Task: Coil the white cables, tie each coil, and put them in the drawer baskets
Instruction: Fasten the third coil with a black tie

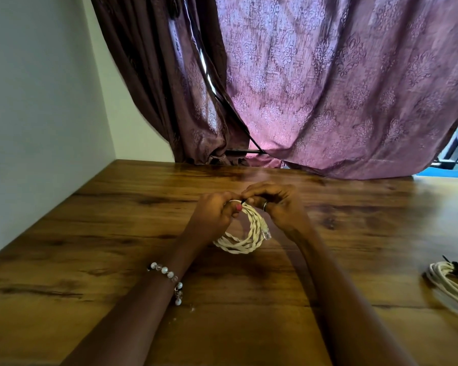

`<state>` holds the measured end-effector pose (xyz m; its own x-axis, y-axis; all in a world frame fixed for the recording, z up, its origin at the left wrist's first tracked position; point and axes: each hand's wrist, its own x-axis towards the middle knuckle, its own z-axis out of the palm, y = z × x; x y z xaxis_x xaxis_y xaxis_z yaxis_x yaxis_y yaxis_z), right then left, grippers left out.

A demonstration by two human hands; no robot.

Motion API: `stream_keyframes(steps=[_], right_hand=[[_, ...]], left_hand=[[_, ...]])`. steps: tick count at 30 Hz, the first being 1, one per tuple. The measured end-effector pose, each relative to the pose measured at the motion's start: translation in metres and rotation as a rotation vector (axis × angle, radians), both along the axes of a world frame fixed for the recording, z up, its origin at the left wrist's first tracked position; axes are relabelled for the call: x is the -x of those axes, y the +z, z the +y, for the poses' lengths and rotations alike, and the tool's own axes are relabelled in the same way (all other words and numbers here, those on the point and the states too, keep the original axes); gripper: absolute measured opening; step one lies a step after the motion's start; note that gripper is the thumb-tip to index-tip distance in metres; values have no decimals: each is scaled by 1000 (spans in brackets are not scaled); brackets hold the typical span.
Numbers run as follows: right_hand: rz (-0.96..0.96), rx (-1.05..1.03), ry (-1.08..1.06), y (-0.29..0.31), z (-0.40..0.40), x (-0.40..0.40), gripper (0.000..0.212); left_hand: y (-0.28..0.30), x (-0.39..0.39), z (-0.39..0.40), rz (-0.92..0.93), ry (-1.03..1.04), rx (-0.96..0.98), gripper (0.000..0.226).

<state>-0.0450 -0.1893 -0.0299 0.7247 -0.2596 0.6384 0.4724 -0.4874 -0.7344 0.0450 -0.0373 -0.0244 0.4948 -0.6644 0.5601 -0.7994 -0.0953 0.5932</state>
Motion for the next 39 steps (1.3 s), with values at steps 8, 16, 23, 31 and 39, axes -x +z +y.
stream_keyframes(steps=[8,16,23,31,39], right_hand=[[-29,267,-229,-5,-9,-5,22],[-98,540,-305,2,-5,-3,18],[-110,796,-381,8,2,-2,23],[-73,911,-413,11,7,-2,20],[-23,938,-430,10,13,-4,33]], left_hand=[[-4,-2,-2,10,28,2,18],[-5,-2,-2,-2,40,-1,18],[-4,0,-4,-29,50,18,20],[-5,-1,-4,-48,52,24,19],[-7,-3,-6,-62,43,17,20]])
